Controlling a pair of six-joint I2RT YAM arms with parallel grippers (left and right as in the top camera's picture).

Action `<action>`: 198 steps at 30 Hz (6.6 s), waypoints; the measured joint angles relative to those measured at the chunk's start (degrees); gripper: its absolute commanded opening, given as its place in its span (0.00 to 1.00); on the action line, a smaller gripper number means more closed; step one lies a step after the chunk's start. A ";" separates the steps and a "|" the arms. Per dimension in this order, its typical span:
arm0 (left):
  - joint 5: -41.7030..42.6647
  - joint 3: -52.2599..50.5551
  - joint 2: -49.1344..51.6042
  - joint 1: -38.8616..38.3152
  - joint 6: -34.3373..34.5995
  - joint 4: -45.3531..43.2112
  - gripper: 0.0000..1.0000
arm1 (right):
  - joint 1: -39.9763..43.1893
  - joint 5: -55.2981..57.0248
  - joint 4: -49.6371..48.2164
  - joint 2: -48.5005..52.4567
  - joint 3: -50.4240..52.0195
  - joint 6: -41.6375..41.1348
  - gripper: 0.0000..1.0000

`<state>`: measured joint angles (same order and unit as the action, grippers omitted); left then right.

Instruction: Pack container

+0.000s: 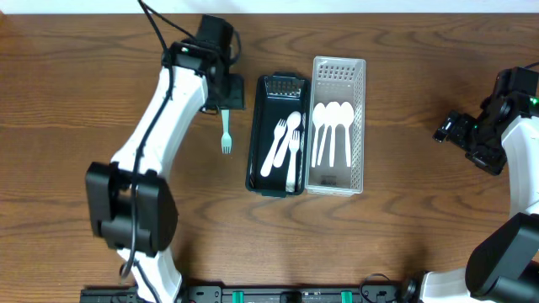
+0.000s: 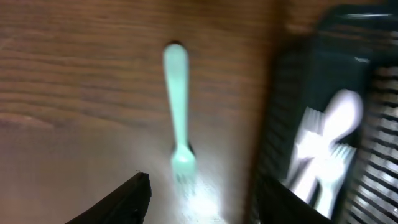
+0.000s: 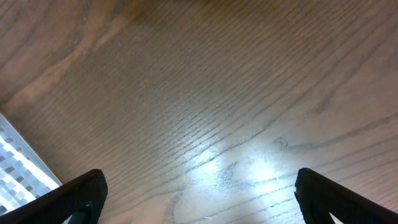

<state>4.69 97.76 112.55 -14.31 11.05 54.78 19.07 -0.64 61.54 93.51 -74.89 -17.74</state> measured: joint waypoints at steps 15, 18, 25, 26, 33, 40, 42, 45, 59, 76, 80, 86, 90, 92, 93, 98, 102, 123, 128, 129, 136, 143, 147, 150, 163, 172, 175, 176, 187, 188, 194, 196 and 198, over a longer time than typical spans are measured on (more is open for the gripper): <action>-0.44 0.00 14.23 1.53 -2.45 -0.83 0.46 | 0.00 0.00 0.46 0.00 0.00 0.00 0.99; -0.42 0.00 14.43 1.57 -2.75 -0.81 0.43 | 0.00 0.00 0.48 0.00 0.00 0.00 0.99; -0.39 0.00 15.37 1.68 -2.95 -0.83 0.33 | 0.00 0.00 0.57 0.00 0.00 0.00 0.99; -0.39 0.00 15.41 1.68 -2.97 -0.83 0.31 | 0.00 0.00 0.57 0.00 0.00 0.00 0.99; -0.39 0.00 15.43 1.73 -3.39 -0.81 0.26 | 0.00 0.00 0.87 0.00 0.02 0.00 0.99; -0.39 0.00 15.43 1.73 -3.39 -1.25 0.25 | 0.00 0.00 1.51 0.00 0.00 0.00 0.99; -0.39 0.00 15.43 1.73 -3.34 -1.25 0.22 | 0.00 0.00 1.55 0.00 0.00 0.00 0.99; 0.61 0.00 15.43 1.73 -3.37 -1.27 0.20 | 0.00 0.00 1.62 0.00 0.00 0.00 0.99; 3.08 -0.55 15.26 1.79 -2.45 -2.03 0.06 | 0.00 0.00 1.64 0.00 0.00 0.00 0.99; 2.40 2.78 -1.84 1.01 -3.43 4.37 0.06 | 0.00 0.00 1.64 0.00 0.00 0.00 0.99; 2.40 4.31 -7.58 0.33 -3.43 5.40 0.14 | 0.00 0.00 1.64 0.00 0.00 0.00 0.99; 2.40 2.12 -5.97 0.28 0.11 2.82 0.28 | 0.00 0.00 1.66 0.00 0.00 0.00 0.99; 2.43 0.81 1.42 0.37 7.39 0.46 0.29 | 0.00 -0.28 1.64 0.00 0.00 0.00 0.99; 2.43 0.17 5.68 0.44 11.63 -0.72 0.31 | 0.00 -0.44 1.66 0.00 0.00 0.00 0.99; 2.43 -0.04 7.50 0.44 13.44 -1.20 0.32 | 0.00 -0.46 1.64 0.00 0.02 0.00 0.99; 2.43 -0.72 12.13 0.55 20.46 -2.62 0.33 | 0.00 -0.70 1.66 0.00 0.00 0.00 0.99; 2.40 -0.72 12.39 0.63 22.99 -3.82 0.35 | 0.00 -0.83 1.66 0.00 0.00 0.00 0.99; -1.92 -0.72 15.50 0.79 27.98 -3.65 0.40 | 0.00 -0.85 1.66 0.00 0.00 0.00 0.99; -2.80 -0.72 15.50 1.27 27.61 -5.40 0.38 | 0.00 -0.85 1.66 0.00 0.00 0.00 0.99; -2.95 -0.72 15.50 1.38 27.43 -5.73 0.34 | 0.00 -0.85 1.66 0.00 0.00 0.00 0.99; -3.30 -0.50 16.17 1.55 25.92 -5.77 0.15 | 0.00 -0.85 1.70 0.00 0.00 0.00 0.99; -2.38 0.28 16.57 1.62 23.39 -4.90 0.06 | 0.00 -0.85 1.99 0.00 0.02 0.00 0.99; -2.08 0.31 16.22 1.75 19.82 -3.58 0.06 | 0.00 -0.85 2.03 0.00 0.02 0.00 0.99; -1.84 0.17 15.17 1.77 17.16 -1.44 0.08 | 0.00 -0.85 2.05 0.00 0.00 0.00 0.99; -1.64 0.11 -12.17 -6.23 4.70 8.92 0.06 | 0.00 -0.85 2.08 0.00 0.00 0.00 0.99; -1.46 0.15 -6.88 -16.33 2.38 4.02 0.51 | 0.00 -0.85 1.90 0.00 0.00 0.00 0.99; -1.49 0.13 -4.22 -16.41 2.29 2.89 0.58 | 0.00 -0.85 0.72 0.00 0.02 -0.02 0.99; -1.44 0.11 -3.58 -16.17 2.36 2.84 0.58 | 0.00 -0.85 0.28 0.00 0.00 -0.02 0.99; -1.46 0.09 -7.23 -12.07 2.40 5.55 0.58 | -1.09 -12.26 -6.71 0.00 0.13 -1.36 0.09; -1.44 0.09 -8.52 -11.56 2.40 6.21 0.58 | -2.01 -13.05 -8.57 0.00 0.42 -1.51 0.09; -3.30 0.11 -17.44 -6.54 2.32 14.62 0.61 | -9.38 -15.61 -16.83 2.45 0.92 -4.09 0.03; -5.29 0.11 -19.39 -4.09 1.97 18.51 0.61 | -12.09 -16.11 -19.04 4.61 0.92 -5.44 0.01; -7.21 0.11 -20.22 -1.70 1.55 21.49 0.61 | -14.53 -16.41 -20.65 7.13 1.05 -6.99 0.01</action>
<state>-2.52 97.86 92.33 -16.01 12.60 76.27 4.54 -17.06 40.88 100.64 -73.84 -24.73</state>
